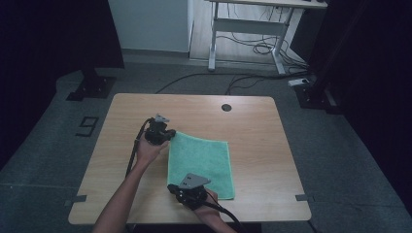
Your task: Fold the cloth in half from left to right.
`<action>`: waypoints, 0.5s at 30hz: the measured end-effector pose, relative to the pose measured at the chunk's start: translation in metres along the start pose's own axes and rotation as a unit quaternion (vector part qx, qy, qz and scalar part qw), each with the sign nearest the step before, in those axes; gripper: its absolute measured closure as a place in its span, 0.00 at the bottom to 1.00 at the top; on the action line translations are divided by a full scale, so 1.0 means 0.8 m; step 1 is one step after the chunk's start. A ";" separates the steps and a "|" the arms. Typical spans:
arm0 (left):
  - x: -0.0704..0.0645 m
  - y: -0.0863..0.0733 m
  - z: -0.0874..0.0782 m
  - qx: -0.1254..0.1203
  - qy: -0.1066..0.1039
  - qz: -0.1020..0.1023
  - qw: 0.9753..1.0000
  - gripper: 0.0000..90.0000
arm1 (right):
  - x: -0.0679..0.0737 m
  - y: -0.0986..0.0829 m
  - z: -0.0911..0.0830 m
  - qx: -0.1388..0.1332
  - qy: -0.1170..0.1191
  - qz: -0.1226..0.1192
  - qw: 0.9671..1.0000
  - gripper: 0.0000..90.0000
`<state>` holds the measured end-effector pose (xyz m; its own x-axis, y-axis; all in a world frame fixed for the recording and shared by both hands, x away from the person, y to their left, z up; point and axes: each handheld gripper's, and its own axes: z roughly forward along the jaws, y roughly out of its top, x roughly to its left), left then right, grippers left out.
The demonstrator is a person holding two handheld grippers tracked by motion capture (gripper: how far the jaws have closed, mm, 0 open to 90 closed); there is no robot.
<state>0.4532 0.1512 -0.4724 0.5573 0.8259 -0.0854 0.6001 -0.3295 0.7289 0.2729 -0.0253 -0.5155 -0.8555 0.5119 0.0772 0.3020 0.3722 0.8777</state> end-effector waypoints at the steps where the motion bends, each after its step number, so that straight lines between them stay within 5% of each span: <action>1: 0.001 0.001 -0.001 -0.001 0.000 -0.001 1.000 0.97 | 0.000 0.001 0.001 -0.001 0.002 -0.001 1.000 0.98; 10: 0.011 0.014 -0.021 -0.008 -0.008 -0.013 1.000 0.97 | 0.010 0.031 0.003 -0.013 0.007 -0.018 1.000 0.98; 15: 0.009 0.012 -0.017 -0.004 -0.016 -0.015 1.000 0.97 | 0.004 0.026 0.002 -0.006 0.007 -0.007 1.000 0.98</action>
<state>0.4553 0.1602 -0.4566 0.5577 0.8201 -0.1282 0.6112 -0.3013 0.7318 0.2768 -0.0145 -0.4981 -0.8657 0.4955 0.0707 0.2841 0.3701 0.8845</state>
